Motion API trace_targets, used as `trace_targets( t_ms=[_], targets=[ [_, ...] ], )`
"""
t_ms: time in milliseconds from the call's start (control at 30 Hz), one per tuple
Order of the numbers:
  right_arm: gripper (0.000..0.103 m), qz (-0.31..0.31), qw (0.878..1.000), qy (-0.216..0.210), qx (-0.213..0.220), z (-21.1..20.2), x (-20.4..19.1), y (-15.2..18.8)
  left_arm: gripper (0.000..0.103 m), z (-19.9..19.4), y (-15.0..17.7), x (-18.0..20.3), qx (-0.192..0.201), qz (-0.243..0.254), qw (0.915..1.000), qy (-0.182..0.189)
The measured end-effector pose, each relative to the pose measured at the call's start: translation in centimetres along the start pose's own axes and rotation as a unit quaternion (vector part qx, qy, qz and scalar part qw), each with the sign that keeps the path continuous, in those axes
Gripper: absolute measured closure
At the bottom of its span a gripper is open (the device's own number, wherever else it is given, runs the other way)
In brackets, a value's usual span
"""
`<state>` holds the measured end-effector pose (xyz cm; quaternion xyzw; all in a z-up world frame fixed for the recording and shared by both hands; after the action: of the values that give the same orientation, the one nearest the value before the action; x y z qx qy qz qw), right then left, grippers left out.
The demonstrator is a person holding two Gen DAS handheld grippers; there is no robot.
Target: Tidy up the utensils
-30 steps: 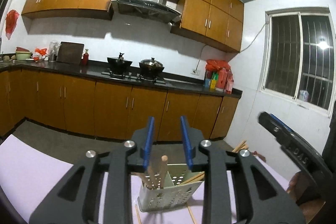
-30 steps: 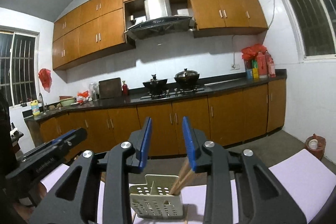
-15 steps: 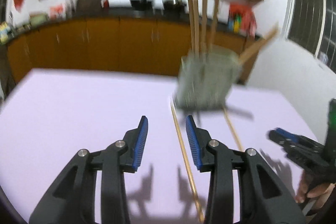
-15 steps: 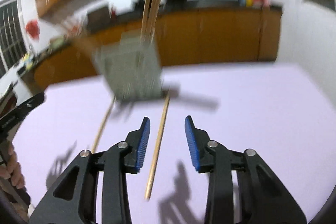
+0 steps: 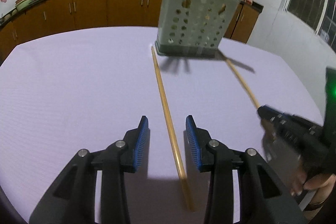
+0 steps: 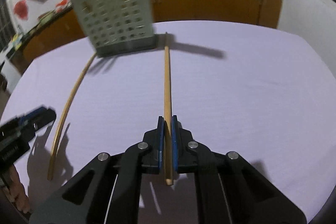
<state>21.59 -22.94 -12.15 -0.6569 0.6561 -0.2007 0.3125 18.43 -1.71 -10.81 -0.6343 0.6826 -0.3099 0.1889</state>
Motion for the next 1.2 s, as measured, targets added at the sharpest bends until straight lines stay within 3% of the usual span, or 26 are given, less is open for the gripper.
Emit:
trace_targets(
  t_ms=[67,167,467,733,1200],
  targets=[
    [0.095,0.001,1.000,0.001,0.000,-0.4,0.4,0.3,0.084,0.7,0.3,0.5,-0.014,0.011,0.9998,-0.009],
    [0.095,0.000,1.000,0.000,0.000,-0.4,0.5,0.3,0.094,1.2,0.1,0.5,-0.020,0.017,0.9993,-0.027],
    [0.095,-0.007,1.000,0.005,0.001,-0.4,0.5,-0.1,0.094,1.6,-2.5,-6.7,-0.017,-0.024,0.9953,-0.092],
    [0.095,-0.020,1.000,0.022,-0.001,-0.2,0.0,-0.2,0.089,1.2,-2.5,-7.9,-0.012,-0.032,0.9969,-0.071],
    [0.095,-0.018,1.000,0.018,-0.001,-0.2,0.2,-0.2,0.086,1.5,-2.4,-7.7,-0.013,-0.026,0.9971,-0.069]
  ],
)
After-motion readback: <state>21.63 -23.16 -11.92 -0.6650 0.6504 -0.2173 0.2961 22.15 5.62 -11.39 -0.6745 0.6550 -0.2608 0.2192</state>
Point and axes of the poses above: each gripper's, at about its wrist camera, not at the fingertips, and z roughly the way its jaws point, x to its right, y to its underside, the point moved 1 cm from there along z, roughly the way its jaws point, and after that the axes turned 1 degree about x, right-handed, at the moved point
